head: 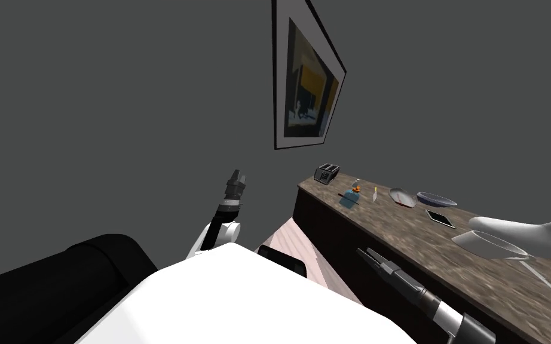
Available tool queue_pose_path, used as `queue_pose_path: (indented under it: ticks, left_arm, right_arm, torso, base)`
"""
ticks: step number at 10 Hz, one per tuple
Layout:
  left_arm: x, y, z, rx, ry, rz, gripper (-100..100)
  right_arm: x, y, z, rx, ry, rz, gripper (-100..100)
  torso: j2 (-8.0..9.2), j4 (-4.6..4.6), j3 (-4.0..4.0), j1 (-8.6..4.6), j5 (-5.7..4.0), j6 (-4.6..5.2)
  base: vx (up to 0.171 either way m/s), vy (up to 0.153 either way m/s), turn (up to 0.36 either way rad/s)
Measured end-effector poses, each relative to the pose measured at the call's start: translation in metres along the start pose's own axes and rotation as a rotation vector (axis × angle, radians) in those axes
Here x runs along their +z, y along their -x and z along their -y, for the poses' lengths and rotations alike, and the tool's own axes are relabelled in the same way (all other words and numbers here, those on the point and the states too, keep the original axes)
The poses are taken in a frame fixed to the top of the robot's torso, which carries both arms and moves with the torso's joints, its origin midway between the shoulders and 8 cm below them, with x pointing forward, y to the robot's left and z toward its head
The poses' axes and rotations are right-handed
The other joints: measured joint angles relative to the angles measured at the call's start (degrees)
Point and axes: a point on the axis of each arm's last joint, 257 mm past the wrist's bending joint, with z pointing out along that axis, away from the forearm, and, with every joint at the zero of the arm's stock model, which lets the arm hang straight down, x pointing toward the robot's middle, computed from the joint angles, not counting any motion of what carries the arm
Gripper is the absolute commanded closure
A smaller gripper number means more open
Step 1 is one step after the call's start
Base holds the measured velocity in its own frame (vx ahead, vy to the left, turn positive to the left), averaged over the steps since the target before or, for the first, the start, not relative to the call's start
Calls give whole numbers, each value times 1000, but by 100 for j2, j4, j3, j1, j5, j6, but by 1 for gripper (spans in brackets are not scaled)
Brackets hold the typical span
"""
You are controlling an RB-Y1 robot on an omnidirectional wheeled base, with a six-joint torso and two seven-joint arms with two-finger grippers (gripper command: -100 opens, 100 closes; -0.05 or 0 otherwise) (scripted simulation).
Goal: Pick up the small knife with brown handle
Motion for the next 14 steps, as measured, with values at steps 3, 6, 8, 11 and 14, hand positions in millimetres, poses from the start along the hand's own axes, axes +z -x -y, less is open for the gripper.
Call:
queue_pose_path:
  ticks: [3,6,8,11,14]
  left_arm:
    - [0,0,0,0,0,0,0]
    - [0,0,0,0,0,0,0]
    - [0,0,0,0,0,0,0]
    - [0,0,0,0,0,0,0]
    - [0,0,0,0,0,0,0]
  right_arm:
    - [-16,-5,21,-41,-33,-67,-100]
    - [-37,-13,50,-73,-75,-130,-100]
    - [-53,-17,65,-102,-107,-188,-100]
    - [-74,-23,88,-128,-147,-246,-100]
    - [-110,-25,117,-156,-205,-322,-100]
  torso:
    - [-5,-1,-3,5,1,-3]
    - [-10,-2,-5,3,1,-3]
    - [-15,-3,-8,-2,0,-4]
    - [-15,-3,-8,-2,0,-2]
    - [-22,-5,-12,-11,-4,8]
  base:
    - [-5,-11,150]
    - [3,-15,156]
    - [12,-35,242]
    - [15,-27,143]
    - [33,-56,236]
